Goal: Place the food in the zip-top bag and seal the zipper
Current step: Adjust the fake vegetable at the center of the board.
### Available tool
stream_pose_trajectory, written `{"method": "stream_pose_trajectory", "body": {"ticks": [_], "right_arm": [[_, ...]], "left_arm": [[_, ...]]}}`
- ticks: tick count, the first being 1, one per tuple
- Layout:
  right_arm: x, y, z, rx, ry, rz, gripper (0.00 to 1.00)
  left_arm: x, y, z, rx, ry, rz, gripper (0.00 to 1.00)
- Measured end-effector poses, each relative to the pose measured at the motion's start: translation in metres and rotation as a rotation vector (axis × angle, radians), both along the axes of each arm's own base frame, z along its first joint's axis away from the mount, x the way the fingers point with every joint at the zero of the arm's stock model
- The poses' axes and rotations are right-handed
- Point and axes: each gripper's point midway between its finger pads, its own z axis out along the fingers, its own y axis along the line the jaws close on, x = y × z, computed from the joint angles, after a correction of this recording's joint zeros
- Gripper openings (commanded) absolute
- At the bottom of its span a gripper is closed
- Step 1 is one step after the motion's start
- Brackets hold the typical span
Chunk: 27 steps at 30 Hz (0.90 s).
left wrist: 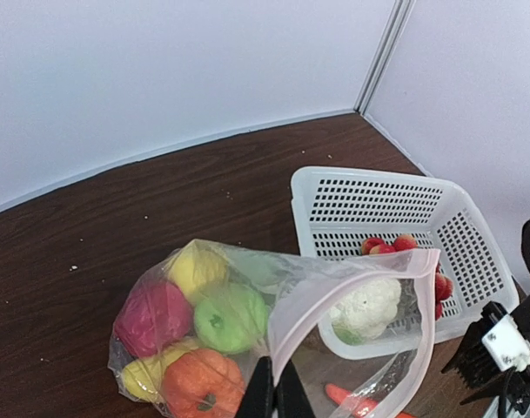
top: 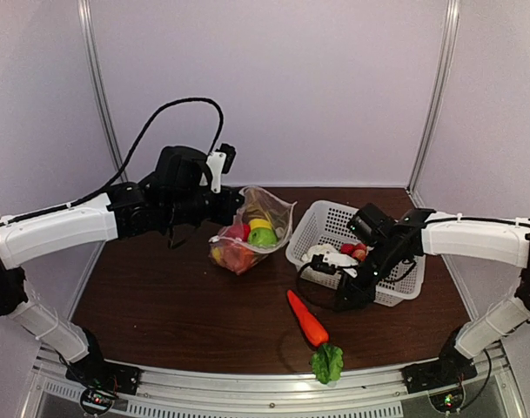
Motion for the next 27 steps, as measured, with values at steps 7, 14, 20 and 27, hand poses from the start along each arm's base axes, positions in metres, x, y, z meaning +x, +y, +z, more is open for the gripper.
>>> {"method": "stream_pose_trajectory", "body": {"ticks": [7,14,20,27], "right_arm": [[-0.017,0.020,-0.041,-0.151,-0.003,0.113,0.57],[0.002,0.064,-0.055,-0.211,0.010,0.080,0.60],[0.007,0.079,-0.056,-0.223,0.053,0.039,0.61],[0.009,0.088,-0.056,-0.234,0.101,0.005,0.66]], "left_arm": [[0.001,0.001,0.000,-0.012,0.009,0.016,0.00],[0.001,0.001,0.000,-0.021,0.016,0.023,0.00],[0.001,0.001,0.000,-0.021,0.016,0.023,0.00],[0.001,0.002,0.001,-0.022,0.015,0.023,0.00]]}}
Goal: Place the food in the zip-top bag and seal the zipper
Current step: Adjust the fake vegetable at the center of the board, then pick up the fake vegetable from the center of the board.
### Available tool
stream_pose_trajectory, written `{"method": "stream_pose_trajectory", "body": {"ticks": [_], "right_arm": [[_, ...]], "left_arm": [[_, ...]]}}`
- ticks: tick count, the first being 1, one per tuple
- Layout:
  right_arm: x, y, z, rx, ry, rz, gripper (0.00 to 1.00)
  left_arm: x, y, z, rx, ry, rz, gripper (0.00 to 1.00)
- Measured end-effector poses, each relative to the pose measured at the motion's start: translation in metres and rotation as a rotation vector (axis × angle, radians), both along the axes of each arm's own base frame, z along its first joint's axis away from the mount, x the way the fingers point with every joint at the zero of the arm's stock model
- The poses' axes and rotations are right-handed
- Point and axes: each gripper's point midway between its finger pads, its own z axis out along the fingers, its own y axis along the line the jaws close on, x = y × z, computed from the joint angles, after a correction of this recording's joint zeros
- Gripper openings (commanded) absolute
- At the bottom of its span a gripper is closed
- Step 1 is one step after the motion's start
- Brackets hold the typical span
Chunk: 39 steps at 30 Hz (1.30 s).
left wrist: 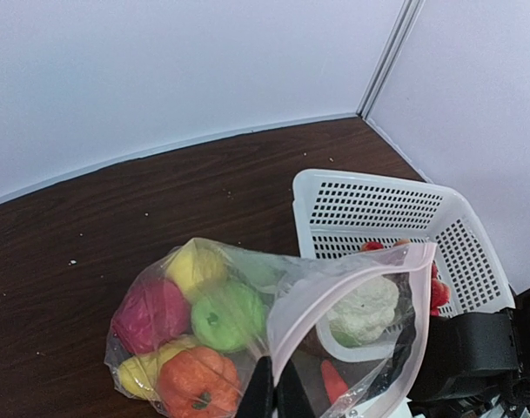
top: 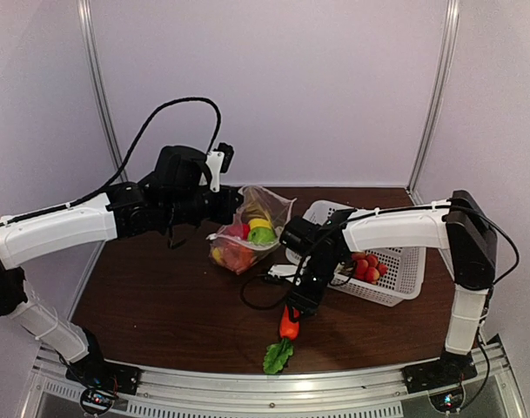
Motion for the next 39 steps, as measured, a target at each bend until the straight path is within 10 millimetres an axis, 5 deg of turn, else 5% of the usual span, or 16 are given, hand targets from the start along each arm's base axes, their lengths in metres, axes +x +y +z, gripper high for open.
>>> {"method": "stream_pose_trajectory", "body": {"ticks": [10,17,24,33,39], "right_arm": [[-0.027,-0.011,0.005,-0.014,0.158,0.001,0.80],[-0.006,0.009,0.009,0.010,0.149,-0.062,0.78],[0.022,0.015,-0.025,-0.088,0.087,-0.144,0.70],[0.024,0.014,-0.027,-0.126,-0.007,-0.110,0.21],[0.005,-0.007,0.007,-0.077,-0.094,-0.048,0.16]], "left_arm": [[-0.001,-0.001,0.001,-0.004,0.001,-0.007,0.00],[-0.003,-0.003,0.001,-0.009,0.007,-0.020,0.00],[-0.003,-0.003,0.000,-0.018,0.015,-0.016,0.00],[-0.005,0.000,0.000,-0.023,0.018,-0.013,0.00],[-0.005,0.001,0.001,-0.020,0.013,-0.012,0.00]]}}
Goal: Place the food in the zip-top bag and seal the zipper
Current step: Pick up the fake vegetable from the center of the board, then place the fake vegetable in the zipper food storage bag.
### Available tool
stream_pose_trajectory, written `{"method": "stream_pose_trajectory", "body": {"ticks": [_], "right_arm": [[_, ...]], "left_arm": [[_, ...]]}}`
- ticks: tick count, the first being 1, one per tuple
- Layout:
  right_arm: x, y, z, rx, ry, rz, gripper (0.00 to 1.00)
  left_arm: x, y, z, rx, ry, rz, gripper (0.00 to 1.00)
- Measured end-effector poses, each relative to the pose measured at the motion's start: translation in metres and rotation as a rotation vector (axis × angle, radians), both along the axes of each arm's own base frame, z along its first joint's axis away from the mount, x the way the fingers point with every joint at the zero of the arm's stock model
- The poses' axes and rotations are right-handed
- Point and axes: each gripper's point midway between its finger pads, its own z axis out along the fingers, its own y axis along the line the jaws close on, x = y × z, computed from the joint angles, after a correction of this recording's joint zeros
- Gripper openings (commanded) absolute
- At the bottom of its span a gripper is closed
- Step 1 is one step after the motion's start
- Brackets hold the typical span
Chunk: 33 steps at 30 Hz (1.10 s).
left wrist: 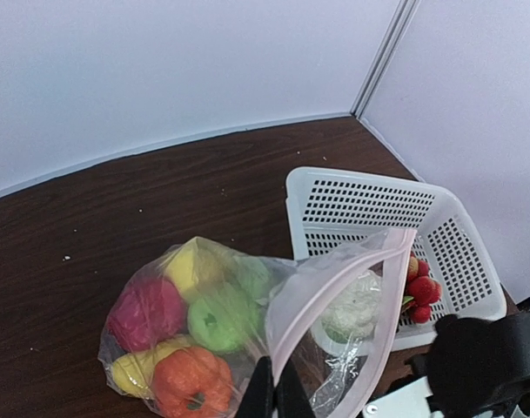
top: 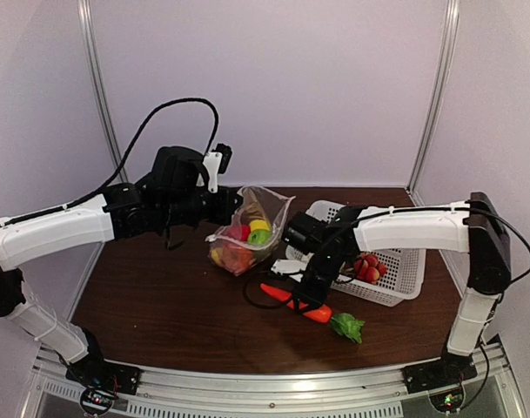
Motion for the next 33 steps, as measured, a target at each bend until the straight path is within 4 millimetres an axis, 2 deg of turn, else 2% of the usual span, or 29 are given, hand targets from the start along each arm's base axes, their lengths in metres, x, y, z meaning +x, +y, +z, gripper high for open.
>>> {"method": "stream_pose_trajectory", "body": {"ticks": [7,10,13,17,19,21,24,28,33], "right_arm": [[-0.037,0.003,0.094,0.296,-0.066,0.219,0.17],[-0.043,0.010,0.135,0.437,-0.140,0.292,0.11],[-0.038,0.023,0.180,0.552,-0.244,0.345,0.11],[-0.018,0.054,0.247,0.701,-0.414,0.409,0.11],[-0.009,0.068,0.271,0.752,-0.477,0.436,0.10],[-0.002,0.078,0.286,0.786,-0.524,0.459,0.10],[0.005,0.089,0.295,0.823,-0.545,0.477,0.11],[0.006,0.101,0.303,0.877,-0.531,0.504,0.10],[0.002,0.106,0.321,0.936,-0.546,0.539,0.09]], "left_arm": [[-0.001,0.000,0.000,0.017,-0.005,-0.009,0.00],[-0.002,0.000,-0.001,0.026,-0.001,-0.016,0.00],[-0.004,0.000,0.001,0.033,0.003,-0.029,0.00],[-0.007,-0.003,0.014,0.035,0.000,-0.061,0.00],[-0.009,-0.004,0.023,0.030,-0.003,-0.077,0.00],[-0.011,-0.006,0.032,0.022,-0.002,-0.096,0.00],[-0.014,-0.007,0.037,0.013,0.011,-0.124,0.00],[-0.017,-0.007,0.036,0.007,0.039,-0.158,0.00],[-0.016,-0.002,0.030,0.009,0.074,-0.176,0.00]]}}
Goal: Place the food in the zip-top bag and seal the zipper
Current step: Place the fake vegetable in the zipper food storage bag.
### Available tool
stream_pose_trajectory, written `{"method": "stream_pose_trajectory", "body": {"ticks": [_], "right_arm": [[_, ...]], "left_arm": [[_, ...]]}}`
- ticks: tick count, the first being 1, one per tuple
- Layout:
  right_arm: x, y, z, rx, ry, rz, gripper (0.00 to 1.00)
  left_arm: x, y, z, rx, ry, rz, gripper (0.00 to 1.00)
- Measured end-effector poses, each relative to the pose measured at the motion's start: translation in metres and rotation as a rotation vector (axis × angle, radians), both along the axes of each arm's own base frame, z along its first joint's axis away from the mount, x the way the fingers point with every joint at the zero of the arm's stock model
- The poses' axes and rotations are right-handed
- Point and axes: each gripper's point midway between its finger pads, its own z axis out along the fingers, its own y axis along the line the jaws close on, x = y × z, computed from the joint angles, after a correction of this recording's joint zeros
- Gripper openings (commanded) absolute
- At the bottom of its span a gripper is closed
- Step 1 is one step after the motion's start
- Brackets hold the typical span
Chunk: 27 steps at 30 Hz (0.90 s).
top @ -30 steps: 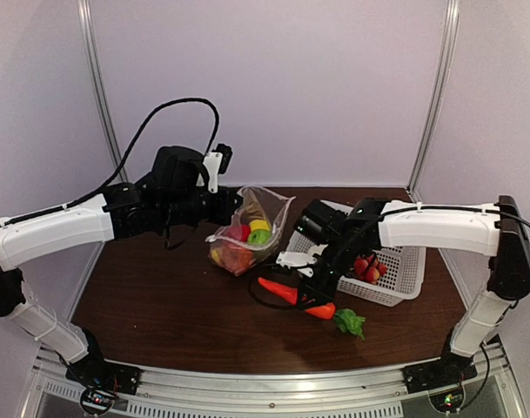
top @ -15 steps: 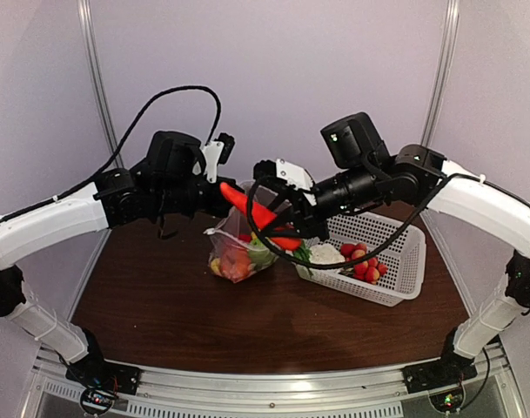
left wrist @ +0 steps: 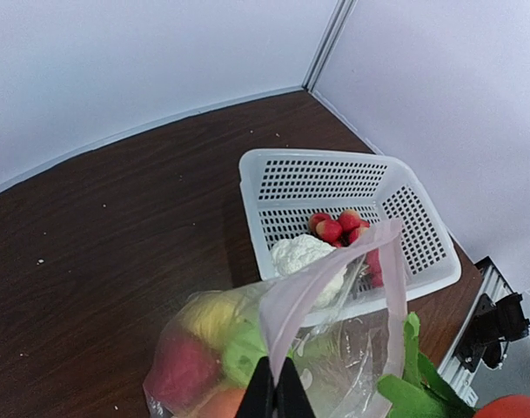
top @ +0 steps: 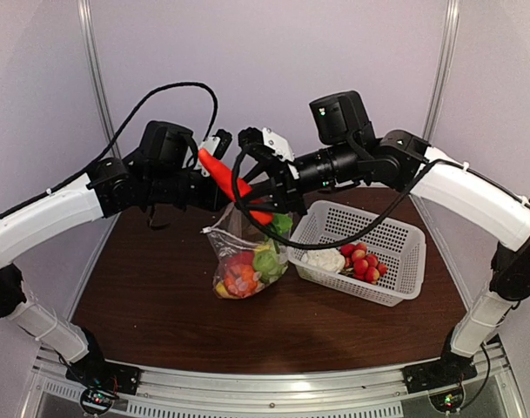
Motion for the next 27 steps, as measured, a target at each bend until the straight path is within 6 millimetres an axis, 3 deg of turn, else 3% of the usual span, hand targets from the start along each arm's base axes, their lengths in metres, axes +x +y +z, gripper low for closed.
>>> {"method": "stream_pose_trajectory", "body": {"ticks": [8,13,17,23,27], "right_arm": [[0.002,-0.002,0.030,0.070,-0.039,0.014,0.08],[0.010,0.001,0.030,0.085,-0.068,0.012,0.08],[0.029,0.009,0.014,0.078,-0.062,0.003,0.09],[0.052,0.016,-0.029,0.033,-0.016,-0.010,0.17],[0.060,0.013,-0.053,0.014,-0.006,-0.023,0.31]], "left_arm": [[0.002,0.004,-0.006,-0.006,0.025,-0.007,0.00],[0.003,0.005,-0.009,-0.016,0.046,-0.016,0.00],[0.005,0.008,-0.008,-0.031,0.062,-0.017,0.00],[0.009,0.017,-0.005,-0.054,0.078,0.002,0.00],[0.012,0.023,-0.006,-0.064,0.090,0.016,0.00]]}}
